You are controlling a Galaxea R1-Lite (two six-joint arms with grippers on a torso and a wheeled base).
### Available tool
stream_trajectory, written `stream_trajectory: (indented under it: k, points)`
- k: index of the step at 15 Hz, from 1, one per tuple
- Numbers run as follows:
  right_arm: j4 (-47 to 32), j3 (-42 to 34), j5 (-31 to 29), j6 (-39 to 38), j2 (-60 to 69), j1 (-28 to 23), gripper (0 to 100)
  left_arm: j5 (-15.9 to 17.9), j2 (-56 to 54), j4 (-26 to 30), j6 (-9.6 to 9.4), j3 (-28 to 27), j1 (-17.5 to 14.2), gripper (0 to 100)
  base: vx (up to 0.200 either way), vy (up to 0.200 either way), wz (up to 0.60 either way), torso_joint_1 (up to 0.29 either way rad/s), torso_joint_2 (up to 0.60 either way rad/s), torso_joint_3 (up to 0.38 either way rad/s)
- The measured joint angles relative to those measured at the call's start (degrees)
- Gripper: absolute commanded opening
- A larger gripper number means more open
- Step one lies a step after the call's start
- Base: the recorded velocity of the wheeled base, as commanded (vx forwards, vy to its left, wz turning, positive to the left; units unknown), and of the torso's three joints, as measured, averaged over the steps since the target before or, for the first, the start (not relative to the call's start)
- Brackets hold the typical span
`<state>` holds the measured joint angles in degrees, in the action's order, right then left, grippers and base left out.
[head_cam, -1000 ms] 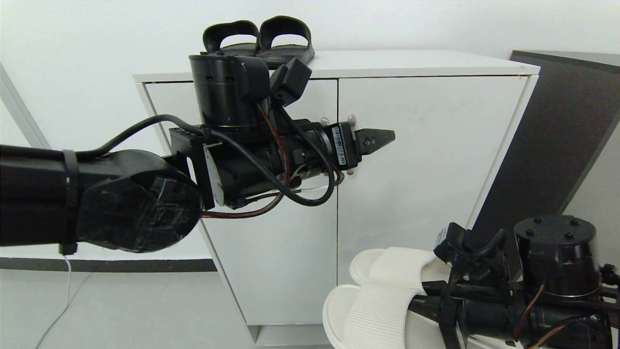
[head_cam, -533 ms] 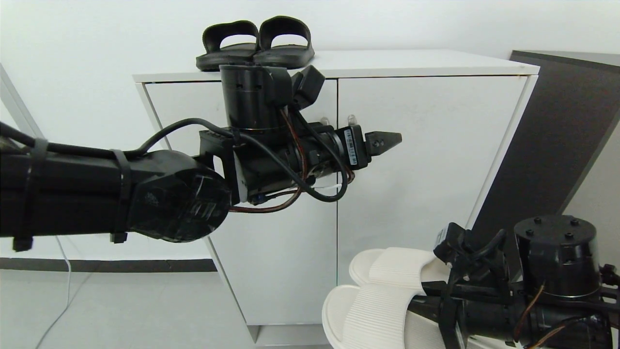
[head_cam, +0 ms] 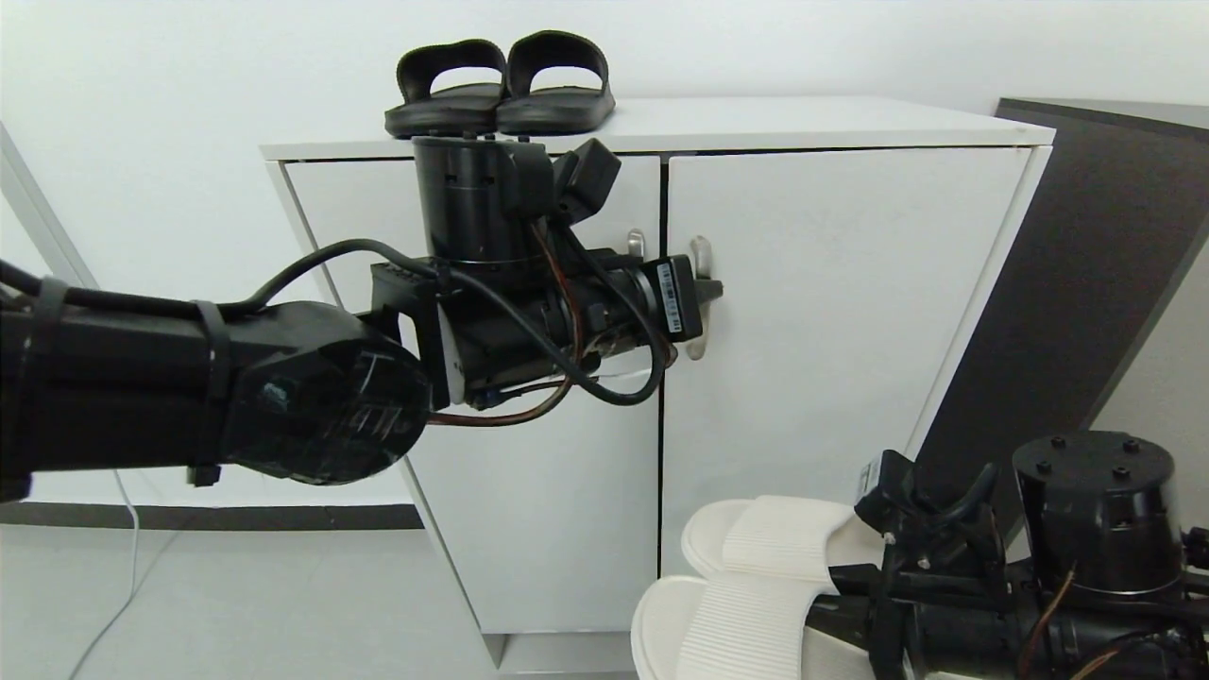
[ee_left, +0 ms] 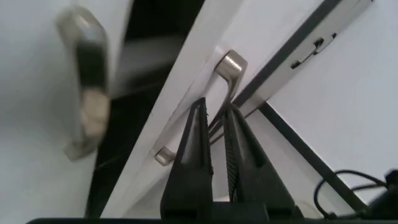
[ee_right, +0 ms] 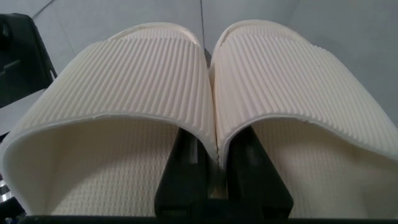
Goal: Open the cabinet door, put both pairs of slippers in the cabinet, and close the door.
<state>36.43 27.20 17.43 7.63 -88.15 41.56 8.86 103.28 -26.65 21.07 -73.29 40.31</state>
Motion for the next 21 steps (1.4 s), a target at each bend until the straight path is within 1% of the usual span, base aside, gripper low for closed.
stream_trajectory:
  k: [2, 4, 5, 7, 11, 13, 15, 17, 18, 19, 21]
  points:
    - [0.0, -1.1, 2.7, 1.6, 0.5, 0.0, 0, 0.2, -2.0, -1.5, 0.01, 3.4, 0.2, 0, 0.000, 0.000, 0.00, 0.000, 0.00, 0.000]
    - [0.1, -2.8, 7.9, 4.2, 1.6, 0.0, 0, 0.4, -4.3, -2.7, -0.02, 6.9, 0.5, 0, 0.000, 0.000, 0.00, 0.000, 0.00, 0.000]
    - [0.2, -3.6, 9.4, 5.2, 2.2, 0.0, 0, 0.4, -5.3, -3.1, -0.02, 8.2, 0.5, 0, 0.000, 0.000, 0.00, 0.000, 0.00, 0.000]
    - [0.2, -5.0, 11.1, 6.6, 3.3, 0.0, 0, 0.3, -7.8, -3.2, -0.02, 10.5, 0.7, 0, 0.000, 0.000, 0.00, 0.000, 0.00, 0.000]
    - [0.2, -5.8, 11.2, 7.1, 3.7, -0.1, 0, 1.0, -13.9, -2.9, 0.01, 14.3, 3.3, 0, 0.000, 0.000, 0.00, 0.000, 0.00, 0.000]
    - [0.2, -5.8, 11.1, 7.5, 3.7, -0.1, 0, 1.0, -15.5, -2.9, 0.26, 14.8, 2.8, 0, 0.000, 0.000, 0.00, 0.000, 0.00, 0.000]
    - [0.2, -5.9, 11.1, 8.5, 3.7, -0.1, 0, 2.7, -15.5, -2.9, 0.28, 14.6, 0.7, 0, 0.000, 0.000, 0.00, 0.000, 0.00, 0.000]
    - [0.2, -5.9, 11.0, 8.5, 3.8, -0.1, 0, 3.6, -14.3, -3.0, 0.41, 12.9, -1.5, 0, 0.000, 0.000, 0.00, 0.000, 0.00, 0.000]
    - [0.2, -5.9, 11.0, 8.5, 3.8, -0.1, 0, 3.5, -13.4, -3.0, 0.80, 11.8, -2.3, 0, 0.000, 0.000, 0.00, 0.000, 0.00, 0.000]
    - [0.2, -5.9, 10.9, 8.6, 3.9, -0.1, 0, 3.5, -12.4, -3.0, 1.35, 10.6, -3.0, 0, 0.000, 0.000, 0.00, 0.000, 0.00, 0.000]
    - [0.2, -5.9, 10.8, 8.6, 3.9, -0.1, 0, 3.4, -10.7, -2.8, 1.62, 8.3, -3.5, 0, 0.000, 0.000, 0.00, 0.000, 0.00, 0.000]
